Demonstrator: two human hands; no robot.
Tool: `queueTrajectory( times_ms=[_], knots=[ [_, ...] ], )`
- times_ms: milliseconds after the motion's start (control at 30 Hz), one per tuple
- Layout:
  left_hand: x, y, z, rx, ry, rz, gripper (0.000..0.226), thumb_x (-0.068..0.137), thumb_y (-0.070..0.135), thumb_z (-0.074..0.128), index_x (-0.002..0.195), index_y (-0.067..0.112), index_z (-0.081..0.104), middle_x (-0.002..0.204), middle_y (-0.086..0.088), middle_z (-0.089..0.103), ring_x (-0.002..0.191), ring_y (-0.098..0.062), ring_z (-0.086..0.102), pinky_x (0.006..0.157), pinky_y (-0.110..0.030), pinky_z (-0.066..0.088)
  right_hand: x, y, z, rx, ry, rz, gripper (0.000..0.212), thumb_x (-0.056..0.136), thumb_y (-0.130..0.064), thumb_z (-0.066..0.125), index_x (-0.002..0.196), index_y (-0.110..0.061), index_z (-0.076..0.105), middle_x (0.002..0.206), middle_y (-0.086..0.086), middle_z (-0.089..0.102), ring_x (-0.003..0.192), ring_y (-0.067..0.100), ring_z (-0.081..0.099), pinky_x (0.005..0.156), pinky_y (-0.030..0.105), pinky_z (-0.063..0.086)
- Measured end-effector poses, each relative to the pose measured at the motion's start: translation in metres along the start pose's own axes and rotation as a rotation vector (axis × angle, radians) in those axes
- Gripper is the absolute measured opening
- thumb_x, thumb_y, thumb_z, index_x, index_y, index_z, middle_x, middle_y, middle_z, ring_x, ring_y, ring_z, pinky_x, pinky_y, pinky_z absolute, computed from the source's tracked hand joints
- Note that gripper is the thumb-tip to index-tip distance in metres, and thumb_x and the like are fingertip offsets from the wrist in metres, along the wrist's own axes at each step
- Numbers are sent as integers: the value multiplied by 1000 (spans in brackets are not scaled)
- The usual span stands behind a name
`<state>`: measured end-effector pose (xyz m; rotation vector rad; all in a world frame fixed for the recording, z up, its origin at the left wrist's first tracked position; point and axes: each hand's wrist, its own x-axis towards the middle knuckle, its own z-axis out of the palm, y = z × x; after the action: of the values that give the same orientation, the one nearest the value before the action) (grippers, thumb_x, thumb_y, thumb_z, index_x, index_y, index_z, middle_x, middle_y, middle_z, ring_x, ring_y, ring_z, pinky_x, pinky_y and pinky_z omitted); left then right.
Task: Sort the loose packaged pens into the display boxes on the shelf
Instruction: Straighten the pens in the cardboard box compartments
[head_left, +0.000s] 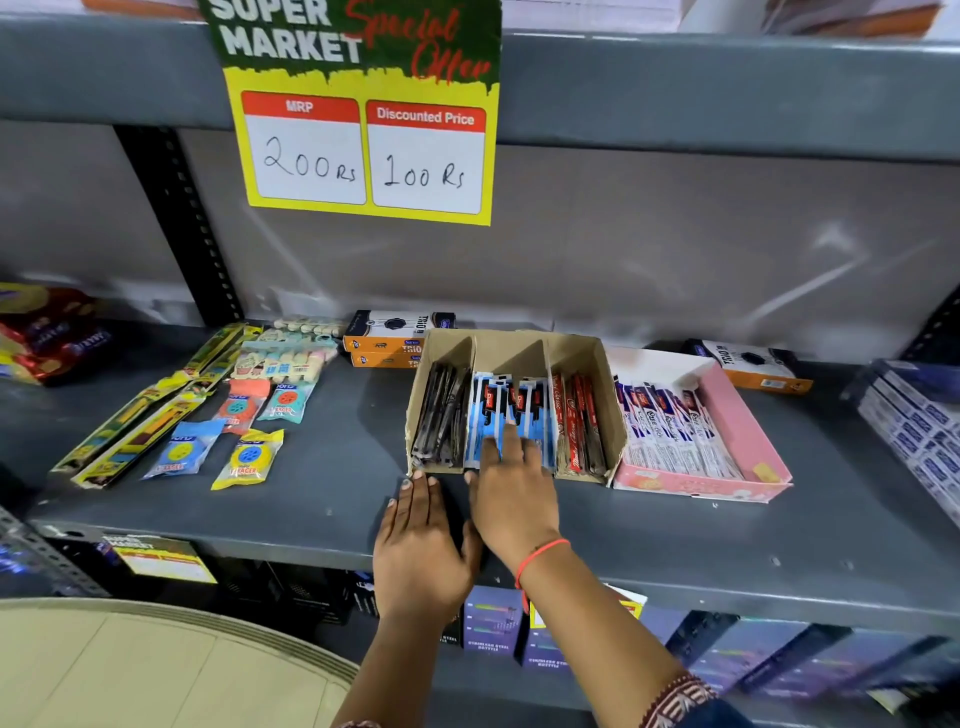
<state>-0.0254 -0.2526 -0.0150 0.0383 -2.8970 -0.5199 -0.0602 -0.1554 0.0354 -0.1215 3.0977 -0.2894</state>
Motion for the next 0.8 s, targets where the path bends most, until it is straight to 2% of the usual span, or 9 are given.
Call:
queueTrajectory(
  times_ms=[67,133,300,533,600,633,700,733,800],
  knots=[
    [0,0,0,6,-3,2,65,77,39,36,113,-9,60,113,-27,63,105,-37,61,90,-48,45,4,1,6,0,-85,-12,57,101,-31,30,150,-7,15,160,18,4,147,37,4,118,46,15],
    [0,0,1,8,-8,1,65,76,40,37,112,-8,60,113,-27,63,105,-37,61,90,-48,46,10,6,10,6,-113,6,56,102,-30,27,151,-8,12,160,18,3,148,37,2,119,47,11],
    [1,1,0,25,-22,7,65,74,40,37,111,-9,61,112,-28,62,104,-38,61,88,-50,47,24,18,14,17,-90,37,54,101,-24,27,150,-5,14,159,17,11,148,33,7,119,43,13],
    [1,0,2,22,-39,4,65,74,39,36,111,-8,61,112,-27,63,104,-38,61,88,-49,47,23,14,13,32,-32,4,57,102,-27,26,151,-2,10,160,16,8,149,30,5,121,41,13],
    [2,-1,4,19,-39,3,65,74,39,36,110,-9,61,111,-28,63,102,-38,61,87,-49,47,13,12,6,102,11,-28,57,101,-27,30,149,0,16,159,18,15,148,31,14,119,40,20],
    [2,0,4,19,-40,8,66,73,39,36,110,-10,61,111,-28,63,102,-39,61,87,-49,47,6,15,1,136,94,-71,55,99,-26,35,146,0,28,155,20,26,144,32,27,115,39,29],
    [1,2,3,18,-39,12,66,73,39,36,109,-11,60,111,-30,62,101,-40,61,87,-49,48,-7,25,-11,131,405,-201,44,89,-27,46,125,-5,60,130,15,62,117,27,63,91,34,54],
    [2,3,3,16,-43,7,67,73,39,35,110,-11,60,111,-31,62,102,-41,61,88,-50,47,-12,34,-17,123,533,-250,40,85,-28,47,113,-9,68,115,10,71,100,23,71,78,31,58],
    [3,5,4,12,-32,-30,72,74,42,30,115,-10,57,118,-30,59,110,-41,56,95,-50,42,-17,60,-33,146,689,-278,37,83,-26,45,105,-11,71,101,7,74,85,24,72,71,28,59]
  ],
)
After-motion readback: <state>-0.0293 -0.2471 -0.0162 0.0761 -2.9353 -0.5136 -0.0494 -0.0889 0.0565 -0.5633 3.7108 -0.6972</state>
